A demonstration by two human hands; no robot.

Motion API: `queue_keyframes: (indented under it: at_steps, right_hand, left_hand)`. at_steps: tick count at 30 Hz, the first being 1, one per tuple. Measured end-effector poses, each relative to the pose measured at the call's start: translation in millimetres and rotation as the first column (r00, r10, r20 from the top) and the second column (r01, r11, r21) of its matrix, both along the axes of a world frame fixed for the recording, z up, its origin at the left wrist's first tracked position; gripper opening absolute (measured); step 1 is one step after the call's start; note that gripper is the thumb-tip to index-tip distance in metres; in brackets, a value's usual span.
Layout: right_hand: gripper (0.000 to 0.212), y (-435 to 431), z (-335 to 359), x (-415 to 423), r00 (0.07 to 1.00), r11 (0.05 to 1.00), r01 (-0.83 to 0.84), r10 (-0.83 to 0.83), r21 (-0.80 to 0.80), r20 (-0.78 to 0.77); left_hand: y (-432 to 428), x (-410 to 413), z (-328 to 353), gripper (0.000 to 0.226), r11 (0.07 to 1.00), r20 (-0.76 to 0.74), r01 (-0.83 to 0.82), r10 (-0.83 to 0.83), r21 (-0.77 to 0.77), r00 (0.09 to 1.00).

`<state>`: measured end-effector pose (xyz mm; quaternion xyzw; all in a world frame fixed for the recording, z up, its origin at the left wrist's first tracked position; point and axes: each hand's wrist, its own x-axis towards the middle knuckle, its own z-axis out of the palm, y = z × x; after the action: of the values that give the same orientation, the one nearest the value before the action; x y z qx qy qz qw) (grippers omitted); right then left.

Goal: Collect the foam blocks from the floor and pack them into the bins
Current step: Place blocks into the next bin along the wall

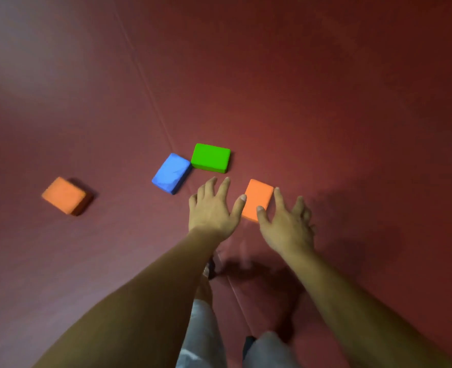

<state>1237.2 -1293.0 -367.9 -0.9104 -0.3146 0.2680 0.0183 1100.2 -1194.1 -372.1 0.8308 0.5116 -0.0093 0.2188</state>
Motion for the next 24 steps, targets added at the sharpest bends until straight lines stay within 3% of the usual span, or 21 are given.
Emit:
queue_keyframes:
  at_steps: [7, 11, 17, 20, 24]
  right_hand:
    - [0.072, 118, -153, 56, 0.987, 0.988, 0.142, -0.145, -0.060, -0.063]
    - [0.076, 160, -281, 88, 0.975, 0.977, 0.188, -0.198, -0.105, -0.100]
    - [0.082, 185, -473, 119, 0.957, 0.958, 0.246, -0.264, -0.150, -0.120]
    - [0.097, 193, -548, 135, 0.942, 0.944, 0.286, -0.309, -0.167, -0.131]
    - [0.133, 201, -607, 140, 0.916, 0.925, 0.349, -0.370, -0.151, -0.153]
  left_hand:
    - [135, 91, -146, 0.070, 0.991, -0.022, 0.111, -0.112, -0.074, 0.993]
    - [179, 126, -277, 0.081, 0.985, -0.095, 0.154, -0.161, -0.080, 0.982]
    - [205, 148, -469, 0.075, 0.963, -0.189, 0.252, -0.266, -0.095, 0.945]
    - [220, 158, -548, 0.089, 0.945, -0.232, 0.320, -0.328, -0.074, 0.915]
    - [246, 179, -621, 0.085, 0.910, -0.251, 0.413, -0.410, -0.044, 0.877]
